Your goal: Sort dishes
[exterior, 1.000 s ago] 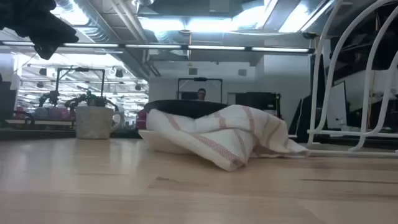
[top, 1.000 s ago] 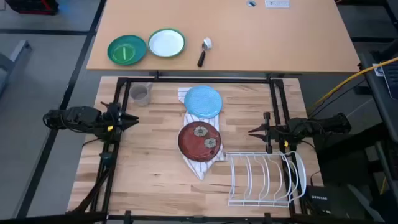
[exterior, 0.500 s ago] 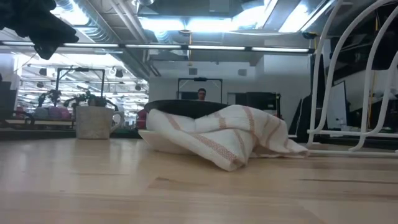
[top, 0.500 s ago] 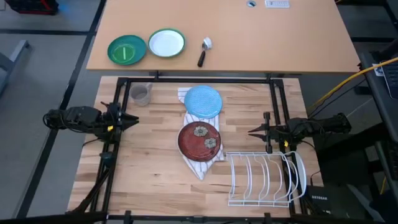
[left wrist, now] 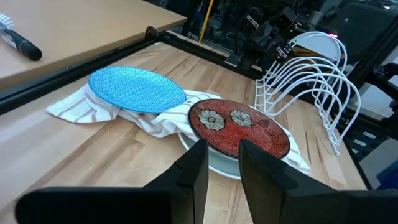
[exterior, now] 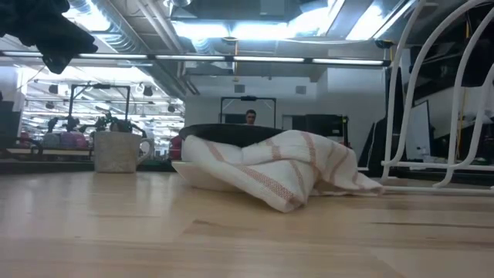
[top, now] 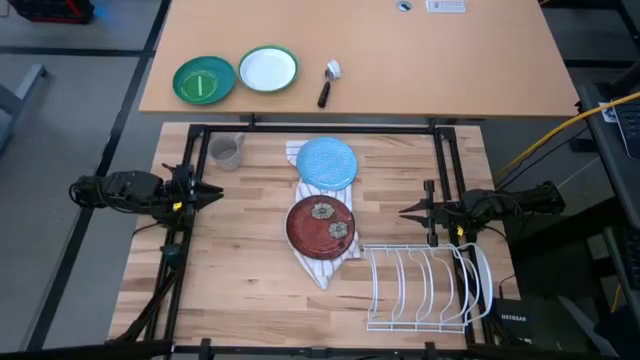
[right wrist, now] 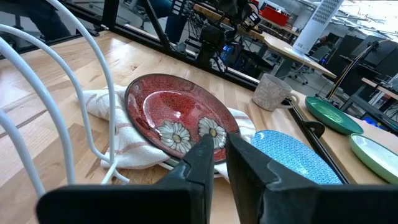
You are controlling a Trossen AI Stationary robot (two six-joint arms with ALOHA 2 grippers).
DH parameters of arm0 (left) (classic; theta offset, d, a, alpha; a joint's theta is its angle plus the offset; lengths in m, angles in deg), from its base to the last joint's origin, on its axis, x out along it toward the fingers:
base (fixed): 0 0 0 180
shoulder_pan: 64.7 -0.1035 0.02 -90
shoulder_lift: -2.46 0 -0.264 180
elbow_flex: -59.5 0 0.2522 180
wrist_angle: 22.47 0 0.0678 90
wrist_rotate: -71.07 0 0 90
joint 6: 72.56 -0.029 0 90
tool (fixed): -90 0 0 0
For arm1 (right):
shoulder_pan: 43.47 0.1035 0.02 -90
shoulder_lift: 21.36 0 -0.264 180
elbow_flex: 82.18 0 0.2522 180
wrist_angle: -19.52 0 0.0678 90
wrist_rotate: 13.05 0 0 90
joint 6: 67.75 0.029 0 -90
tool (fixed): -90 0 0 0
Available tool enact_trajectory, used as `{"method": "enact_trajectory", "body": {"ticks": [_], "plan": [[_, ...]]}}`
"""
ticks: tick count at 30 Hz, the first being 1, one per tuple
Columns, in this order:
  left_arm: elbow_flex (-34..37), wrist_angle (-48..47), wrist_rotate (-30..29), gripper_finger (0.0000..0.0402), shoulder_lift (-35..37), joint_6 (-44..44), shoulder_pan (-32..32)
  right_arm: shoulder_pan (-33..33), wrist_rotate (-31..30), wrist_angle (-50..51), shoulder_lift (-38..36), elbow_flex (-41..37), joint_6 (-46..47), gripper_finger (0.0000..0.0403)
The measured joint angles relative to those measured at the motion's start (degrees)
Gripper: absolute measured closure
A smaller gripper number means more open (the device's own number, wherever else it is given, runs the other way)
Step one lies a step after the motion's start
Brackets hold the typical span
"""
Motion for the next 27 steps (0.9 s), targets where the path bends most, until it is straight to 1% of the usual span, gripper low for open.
{"method": "enact_trajectory", "body": {"ticks": [7,25,27], "plan": [[-0.02,-0.02,0.01,0.0321,-0.01,0.01,-0.01,-0.01,-0.04,-0.02,-0.01,0.00,-3.00,0.0354],[-0.02,-0.02,0.00,0.0321,0.00,0.02,0.00,-0.01,-0.04,-0.42,0.00,0.00,-3.07,0.0354],[-0.02,0.00,0.02,0.0321,0.00,0.02,-0.02,0.01,-0.92,-1.57,0.00,0.00,-4.02,0.0354]]}}
